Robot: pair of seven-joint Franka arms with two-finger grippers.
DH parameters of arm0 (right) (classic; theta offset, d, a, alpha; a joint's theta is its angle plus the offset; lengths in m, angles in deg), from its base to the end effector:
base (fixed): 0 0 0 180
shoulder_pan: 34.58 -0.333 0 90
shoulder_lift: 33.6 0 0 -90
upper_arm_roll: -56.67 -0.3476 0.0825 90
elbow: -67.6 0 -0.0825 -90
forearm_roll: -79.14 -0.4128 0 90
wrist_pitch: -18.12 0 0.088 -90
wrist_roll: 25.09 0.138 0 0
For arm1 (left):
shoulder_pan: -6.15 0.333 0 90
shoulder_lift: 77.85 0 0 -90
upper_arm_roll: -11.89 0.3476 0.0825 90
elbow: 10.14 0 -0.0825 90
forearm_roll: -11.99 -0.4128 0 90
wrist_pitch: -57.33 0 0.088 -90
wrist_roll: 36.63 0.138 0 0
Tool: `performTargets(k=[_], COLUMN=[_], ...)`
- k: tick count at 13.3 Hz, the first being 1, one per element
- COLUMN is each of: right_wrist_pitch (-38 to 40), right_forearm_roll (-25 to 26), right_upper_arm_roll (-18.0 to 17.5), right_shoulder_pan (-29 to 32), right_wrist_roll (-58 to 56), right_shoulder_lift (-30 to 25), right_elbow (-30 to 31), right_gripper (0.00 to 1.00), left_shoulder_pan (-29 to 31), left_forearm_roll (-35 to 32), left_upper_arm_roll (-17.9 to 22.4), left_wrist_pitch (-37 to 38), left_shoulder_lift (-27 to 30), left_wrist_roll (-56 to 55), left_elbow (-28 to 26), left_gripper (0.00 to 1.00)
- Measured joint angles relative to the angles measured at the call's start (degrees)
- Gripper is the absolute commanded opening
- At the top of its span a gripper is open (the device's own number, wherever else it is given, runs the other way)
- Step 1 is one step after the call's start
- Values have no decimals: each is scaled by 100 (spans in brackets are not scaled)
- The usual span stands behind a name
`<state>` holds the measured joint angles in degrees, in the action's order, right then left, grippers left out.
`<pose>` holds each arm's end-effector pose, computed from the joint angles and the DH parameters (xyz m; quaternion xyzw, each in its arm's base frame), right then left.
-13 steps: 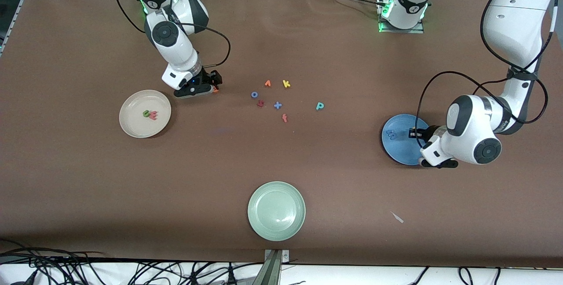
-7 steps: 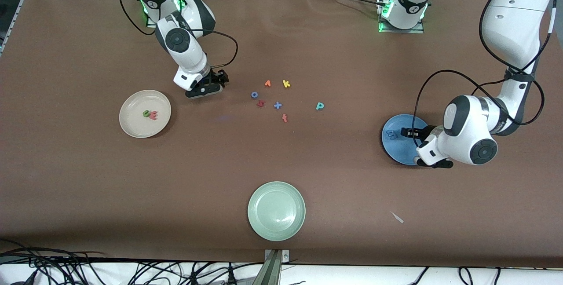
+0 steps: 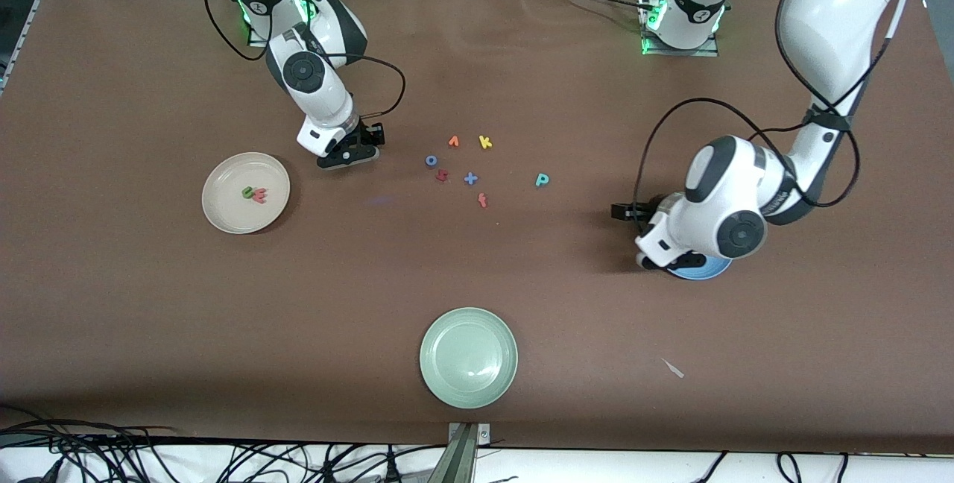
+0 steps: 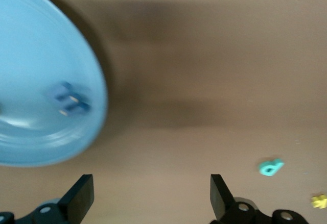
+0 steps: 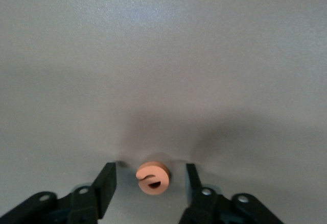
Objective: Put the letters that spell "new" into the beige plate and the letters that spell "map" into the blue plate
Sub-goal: 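Grasp the orange O with the right gripper while the left gripper reaches the teal P, then drop the O on the white plate while the left gripper grasps the teal P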
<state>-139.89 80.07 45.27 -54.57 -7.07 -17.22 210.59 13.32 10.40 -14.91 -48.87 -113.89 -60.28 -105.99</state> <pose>0.4109 0.2589 0.1488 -0.9924 -0.1202 0.0185 0.0190 0.6304 -0.1965 0.2268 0.9730 0.0404 -0.2222 0.0481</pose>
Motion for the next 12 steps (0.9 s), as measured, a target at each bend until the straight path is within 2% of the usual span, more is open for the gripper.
performTargets(k=[4, 6, 9, 12], right_wrist_pitch=[-75, -75, -75, 235], right_forearm_roll=[7, 17, 21, 25], right_upper_arm_roll=[5, 5, 1, 62], right_shoulder_pan=[1, -4, -51, -62], right_wrist_roll=[-3, -17, -23, -195], right_shoulder_lift=[51, 50, 50, 41], right_elbow=[-13, -21, -28, -215], right_gripper=[27, 20, 15, 14], left_shoulder_pan=[-737, -1078, -1287, -1495], left_forearm_roll=[-2, -5, -56, -612], left_upper_arm_roll=[-43, -41, -90, -126], left_wrist_pitch=[-229, -521, -1632, -1929], left_shoulder_lift=[-40, -50, -85, -131], left_wrist_roll=[-588, -767, -750, -753], left_elbow=[-70, -152, -654, -904], left_gripper=[100, 100, 100, 99])
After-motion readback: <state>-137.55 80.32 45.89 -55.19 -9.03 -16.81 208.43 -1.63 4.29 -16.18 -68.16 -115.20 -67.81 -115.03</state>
